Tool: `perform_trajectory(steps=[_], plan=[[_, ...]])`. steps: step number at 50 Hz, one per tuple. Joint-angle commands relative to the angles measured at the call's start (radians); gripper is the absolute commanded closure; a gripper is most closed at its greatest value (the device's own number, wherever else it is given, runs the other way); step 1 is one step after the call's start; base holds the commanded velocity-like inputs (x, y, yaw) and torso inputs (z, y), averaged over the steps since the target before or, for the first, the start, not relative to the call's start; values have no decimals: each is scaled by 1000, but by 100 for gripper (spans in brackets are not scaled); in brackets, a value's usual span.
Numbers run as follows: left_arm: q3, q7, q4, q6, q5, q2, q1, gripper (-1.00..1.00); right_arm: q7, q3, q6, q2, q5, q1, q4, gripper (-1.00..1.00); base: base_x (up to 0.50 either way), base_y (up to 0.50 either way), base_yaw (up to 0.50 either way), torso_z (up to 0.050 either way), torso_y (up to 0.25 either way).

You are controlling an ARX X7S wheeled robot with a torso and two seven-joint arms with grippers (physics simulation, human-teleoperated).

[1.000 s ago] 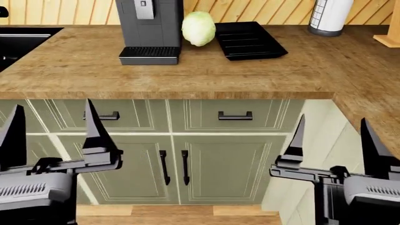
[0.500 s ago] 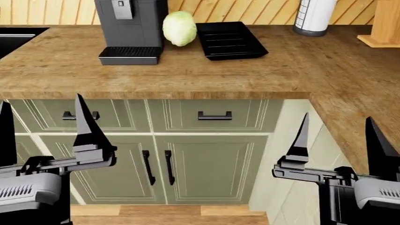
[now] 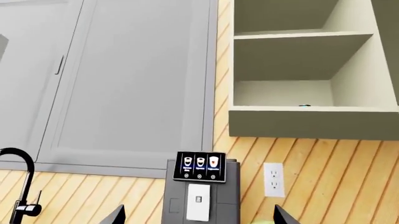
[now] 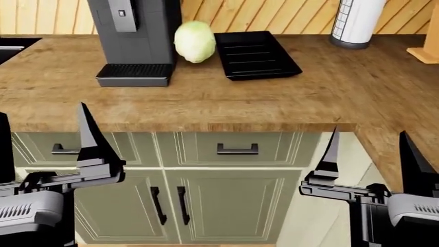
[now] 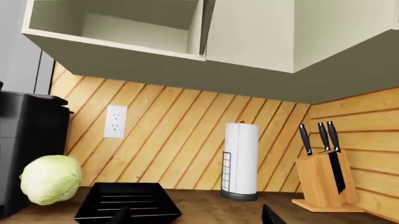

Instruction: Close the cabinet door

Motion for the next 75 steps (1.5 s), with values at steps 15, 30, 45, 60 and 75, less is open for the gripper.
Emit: perform_trajectory(steps=[15, 30, 45, 60, 75], plan=[[10, -9, -12, 20, -2, -10, 9, -100, 14, -8, -14, 10, 6, -10, 13, -100, 500, 0, 0, 0, 0], [15, -15, -13, 24, -2, -17, 9, -100, 21, -15, -12, 17, 7, -7, 14, -100, 500, 0, 0, 0, 1], [16, -23, -13, 26, -6, -24, 9, -100, 27, -18, -11, 24, 13, -10, 9, -100, 500, 0, 0, 0, 1], [8, -34, -8, 26, -12, -31, 6, -100, 68, 31, -71, 24, 5, -17, -43, -100, 203, 0, 0, 0, 1], [2, -48, 25, 7, -15, -44, 3, -100, 155, 190, 45, 107, 41, 71, -234, -100, 0, 0, 0, 0, 0]])
